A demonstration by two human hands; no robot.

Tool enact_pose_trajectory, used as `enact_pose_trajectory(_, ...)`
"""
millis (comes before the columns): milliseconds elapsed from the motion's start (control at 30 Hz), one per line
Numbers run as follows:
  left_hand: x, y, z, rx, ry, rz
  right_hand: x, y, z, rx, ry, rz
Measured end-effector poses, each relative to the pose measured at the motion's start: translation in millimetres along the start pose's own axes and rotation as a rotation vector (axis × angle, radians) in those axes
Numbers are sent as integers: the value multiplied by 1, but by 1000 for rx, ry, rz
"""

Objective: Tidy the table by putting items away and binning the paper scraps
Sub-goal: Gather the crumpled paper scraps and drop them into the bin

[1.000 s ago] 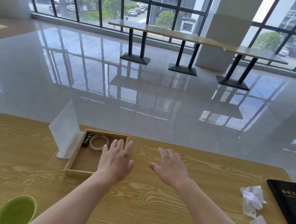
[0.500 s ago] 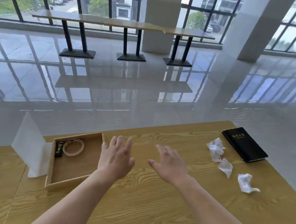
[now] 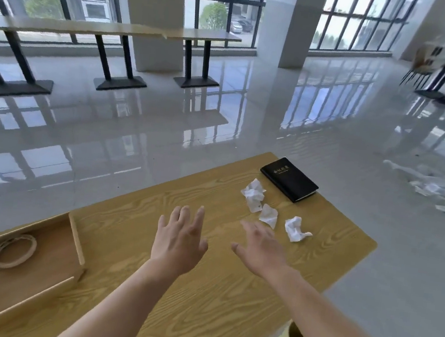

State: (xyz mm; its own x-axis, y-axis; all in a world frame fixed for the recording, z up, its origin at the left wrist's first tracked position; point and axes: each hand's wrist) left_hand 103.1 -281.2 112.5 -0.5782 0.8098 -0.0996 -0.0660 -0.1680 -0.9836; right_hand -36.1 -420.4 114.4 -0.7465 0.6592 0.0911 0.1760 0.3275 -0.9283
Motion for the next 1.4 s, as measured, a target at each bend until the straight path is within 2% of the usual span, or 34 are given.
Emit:
enact_pose_trajectory(333,-52,51,142,40,17,-11,-20,-40,151,5,17,-19)
enact_pose_trajectory(533,-67,73,184,85,-1,-9,-38,-43,207,-54,6,-40)
enact_pose_trajectory(867,-130,131,175,196,51,-52,-103,-3,243,-158,100,-24)
enact_pose_trajectory(1100,-202,192,169,226,158,-89,-153,39,260,-23,142,-23)
enact_pose_trajectory(1233,-221,224,165,72,273,-186,-162,59,263,76,78,-55)
enact_pose_trajectory(1300,-224,233,161,45,280,-215,-163,66,265,113,57,-68)
enact_pose_trajectory(1400,-224,237,160,77,249,-170,-164,71,267,128,38,-22)
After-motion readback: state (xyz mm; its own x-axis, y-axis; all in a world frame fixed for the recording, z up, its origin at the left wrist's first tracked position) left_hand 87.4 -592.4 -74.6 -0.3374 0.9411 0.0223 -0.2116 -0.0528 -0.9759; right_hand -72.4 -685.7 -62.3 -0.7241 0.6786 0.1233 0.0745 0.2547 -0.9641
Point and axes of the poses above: each hand's wrist, its own x-axis away from the middle knuckle, its own y-axis out of the palm, z = x × y
